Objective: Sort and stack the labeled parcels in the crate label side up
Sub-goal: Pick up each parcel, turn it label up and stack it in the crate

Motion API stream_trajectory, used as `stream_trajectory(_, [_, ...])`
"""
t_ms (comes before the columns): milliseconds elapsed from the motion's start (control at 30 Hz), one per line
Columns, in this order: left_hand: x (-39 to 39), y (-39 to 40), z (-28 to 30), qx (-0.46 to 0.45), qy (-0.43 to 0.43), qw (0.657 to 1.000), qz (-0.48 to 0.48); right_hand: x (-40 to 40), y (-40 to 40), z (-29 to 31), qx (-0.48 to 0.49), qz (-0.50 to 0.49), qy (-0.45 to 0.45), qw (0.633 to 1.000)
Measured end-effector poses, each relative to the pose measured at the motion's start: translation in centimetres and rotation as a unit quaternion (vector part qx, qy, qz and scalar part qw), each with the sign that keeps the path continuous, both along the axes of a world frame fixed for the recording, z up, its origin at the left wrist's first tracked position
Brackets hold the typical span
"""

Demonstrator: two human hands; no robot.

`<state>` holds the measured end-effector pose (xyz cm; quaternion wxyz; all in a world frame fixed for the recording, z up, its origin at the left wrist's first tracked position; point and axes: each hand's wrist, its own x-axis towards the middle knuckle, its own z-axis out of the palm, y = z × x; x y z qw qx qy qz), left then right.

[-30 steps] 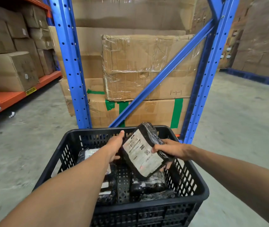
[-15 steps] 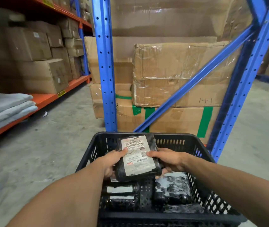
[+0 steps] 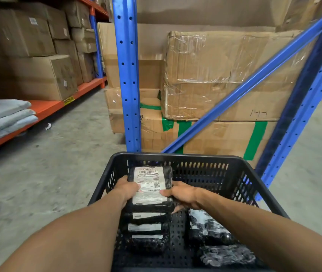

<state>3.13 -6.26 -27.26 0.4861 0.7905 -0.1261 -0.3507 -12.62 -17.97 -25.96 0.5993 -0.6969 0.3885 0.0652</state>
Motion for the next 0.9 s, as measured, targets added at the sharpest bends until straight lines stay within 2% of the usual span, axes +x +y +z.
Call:
stream_trajectory(167, [-0.6,0.1,0.5,0.018,-0.032,0.999,0.006,-1.2,0.0,0.7,-0.059,0.078,0.024,0.995])
stream_trajectory(233, [-1.0,-0.1,1.2,0.082,-0.123,0.989,-0.010,-2.4,-0.6,1.1,-0.094,0.105,0.049,0.989])
stream_trajectory(300, [-2.0,-0.6,2.2,0.125,-0.247,0.960,-0.037,-3.9,-1.9,1.1,-0.117,0.101,0.063,0.986])
stream_trajectory(367, [-3.5,-1.8,3.2,0.090,-0.331,0.937,-0.072,-5.7,-3.6,1.4,-0.172,0.088,0.083,0.978])
stream_trajectory(433, [-5.3,-3.4,4.1,0.025,-0.362,0.924,-0.120,-7.6,-5.4,1.5,-0.259,0.106,0.121,0.952])
stream_trajectory(533, [-8.9,-5.9,4.6,-0.052,-0.321,0.923,-0.205,-10.4,-7.3,1.2,-0.345,0.171,0.212,0.898])
stream_trajectory(633, [-12.7,-8.6,3.2,-0.047,-0.244,0.922,-0.295,-12.5,-8.0,0.2,-0.363,0.225,0.290,0.856])
stream_trajectory(767, [-15.2,-10.5,-0.9,0.115,-0.149,0.911,-0.366,-13.4,-7.9,-2.2,-0.353,0.265,0.336,0.832])
stream_trajectory(900, [-14.9,-9.6,-5.6,0.247,-0.109,0.895,-0.356,-13.2,-8.0,-5.3,-0.338,0.314,0.355,0.813])
